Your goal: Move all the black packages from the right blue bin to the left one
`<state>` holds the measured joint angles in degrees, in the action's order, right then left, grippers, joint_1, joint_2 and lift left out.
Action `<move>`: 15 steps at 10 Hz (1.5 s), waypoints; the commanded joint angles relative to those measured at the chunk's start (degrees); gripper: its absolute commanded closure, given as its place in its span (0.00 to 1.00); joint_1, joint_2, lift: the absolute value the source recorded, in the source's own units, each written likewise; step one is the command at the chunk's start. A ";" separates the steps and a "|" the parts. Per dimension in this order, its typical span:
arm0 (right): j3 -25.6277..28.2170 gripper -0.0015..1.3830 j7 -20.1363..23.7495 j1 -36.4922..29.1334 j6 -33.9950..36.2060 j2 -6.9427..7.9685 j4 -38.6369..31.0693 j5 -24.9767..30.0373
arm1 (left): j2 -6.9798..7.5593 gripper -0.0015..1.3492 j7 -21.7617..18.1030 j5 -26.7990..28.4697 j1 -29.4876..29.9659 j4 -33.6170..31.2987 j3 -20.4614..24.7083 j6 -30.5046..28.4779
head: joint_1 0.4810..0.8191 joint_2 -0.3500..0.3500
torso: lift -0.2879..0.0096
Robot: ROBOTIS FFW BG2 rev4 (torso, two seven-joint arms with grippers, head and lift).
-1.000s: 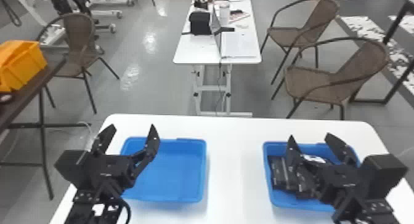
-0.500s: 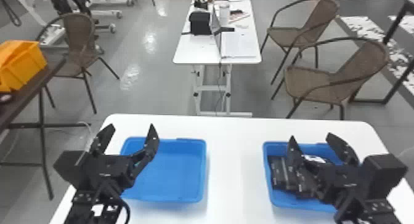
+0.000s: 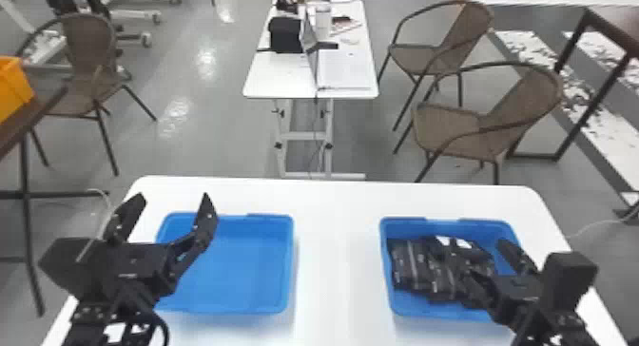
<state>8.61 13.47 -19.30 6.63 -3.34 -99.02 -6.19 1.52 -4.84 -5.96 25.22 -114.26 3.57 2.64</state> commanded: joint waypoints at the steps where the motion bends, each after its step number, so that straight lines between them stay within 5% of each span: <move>1: 2.47 0.18 1.83 3.74 0.67 0.00 6.73 0.57 | 0.15 0.08 -0.09 -0.10 0.00 0.00 -0.05 0.00 | 0.63 0.46 | 0.97; 4: 5.72 0.18 7.36 11.74 0.85 -0.35 20.44 3.11 | 0.33 0.08 -0.17 -0.10 0.18 0.00 -0.14 -0.09 | 0.63 0.40 | 0.97; 8: 5.63 0.18 10.53 20.79 0.14 -3.87 33.10 7.68 | -0.02 0.08 -1.84 0.34 0.36 0.09 0.83 0.00 | 0.63 0.36 | 0.97; 10: 5.54 0.18 10.97 24.31 -1.62 -4.05 39.16 8.92 | -1.67 0.08 -4.57 1.39 0.36 0.18 2.50 -0.18 | 0.63 0.35 | 0.97; 15: 1.06 0.18 10.97 33.54 -5.04 -5.36 53.58 10.41 | -1.67 0.08 -10.46 4.03 -0.08 0.79 6.28 -0.35 | 0.63 0.41 | 0.97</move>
<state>9.92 24.40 13.57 1.65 -8.78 -46.60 4.08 0.00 -15.34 -1.91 25.23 -113.56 9.81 2.33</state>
